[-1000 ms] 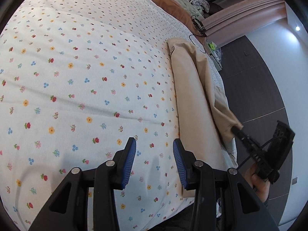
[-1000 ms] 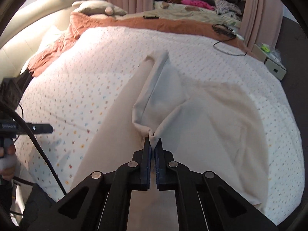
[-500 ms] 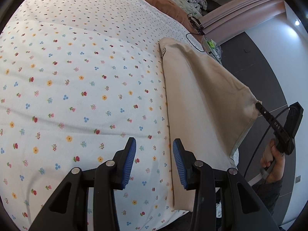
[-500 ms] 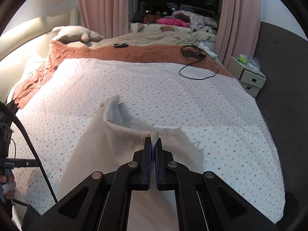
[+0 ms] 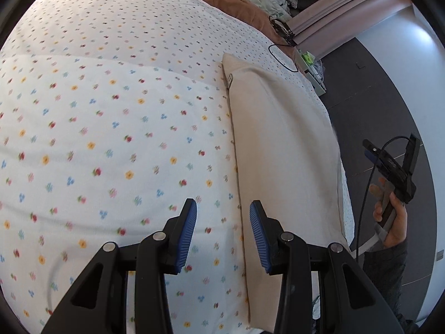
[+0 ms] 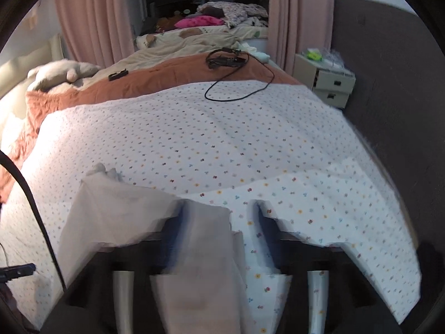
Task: Fold large clothes
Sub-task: 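Grasp the end of the narrow jacket bundle with the right gripper, then grasp the bundle end with the left gripper beside the right gripper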
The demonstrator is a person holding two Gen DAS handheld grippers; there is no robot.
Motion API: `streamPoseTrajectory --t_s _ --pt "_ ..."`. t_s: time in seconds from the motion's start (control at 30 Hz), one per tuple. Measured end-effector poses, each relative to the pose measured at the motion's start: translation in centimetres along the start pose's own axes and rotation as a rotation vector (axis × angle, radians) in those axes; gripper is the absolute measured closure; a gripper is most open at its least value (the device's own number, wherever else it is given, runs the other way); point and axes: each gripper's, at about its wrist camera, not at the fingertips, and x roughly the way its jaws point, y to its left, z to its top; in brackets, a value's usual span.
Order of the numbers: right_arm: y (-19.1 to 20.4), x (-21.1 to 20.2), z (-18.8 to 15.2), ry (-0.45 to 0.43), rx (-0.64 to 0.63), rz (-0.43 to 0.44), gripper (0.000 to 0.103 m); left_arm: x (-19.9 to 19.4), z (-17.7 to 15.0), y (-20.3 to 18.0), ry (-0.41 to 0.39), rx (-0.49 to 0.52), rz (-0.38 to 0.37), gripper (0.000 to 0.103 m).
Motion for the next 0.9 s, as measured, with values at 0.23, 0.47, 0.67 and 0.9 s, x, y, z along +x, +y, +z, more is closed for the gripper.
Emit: streamPoseTrajectory --t_s 0.23,0.47,0.67,0.9 --pt "-0.3 2.7 -2.2 0.116 0.029 0.083 0.005 2.6 2.6 -1.5 0.021 0.037 0.000 0.062" --pt "-0.9 7.4 -1.3 0.236 0.031 0.061 0.050 5.9 4.7 -3.2 0.054 0.059 -0.008 0.062" --pt "-2.5 11.6 -0.6 0.303 0.076 0.113 0.074 8.0 6.4 -3.9 0.068 0.066 -0.009 0.062" --pt "-4.3 15.4 -1.7 0.364 0.134 0.133 0.079 9.4 7.9 -3.9 0.072 0.063 0.007 0.062"
